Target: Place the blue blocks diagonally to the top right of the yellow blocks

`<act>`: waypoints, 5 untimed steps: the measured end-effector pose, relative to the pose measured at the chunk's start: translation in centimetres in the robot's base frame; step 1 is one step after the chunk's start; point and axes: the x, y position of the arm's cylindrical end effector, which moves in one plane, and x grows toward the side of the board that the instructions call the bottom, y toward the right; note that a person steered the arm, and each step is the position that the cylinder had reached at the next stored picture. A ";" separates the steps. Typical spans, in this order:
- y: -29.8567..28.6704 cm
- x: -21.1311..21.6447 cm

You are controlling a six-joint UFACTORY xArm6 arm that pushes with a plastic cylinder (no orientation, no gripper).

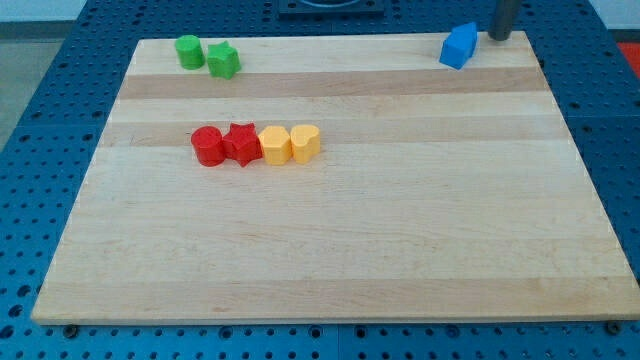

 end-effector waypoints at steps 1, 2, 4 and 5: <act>-1.9 0.0; -2.1 0.6; -4.7 1.4; -6.6 1.4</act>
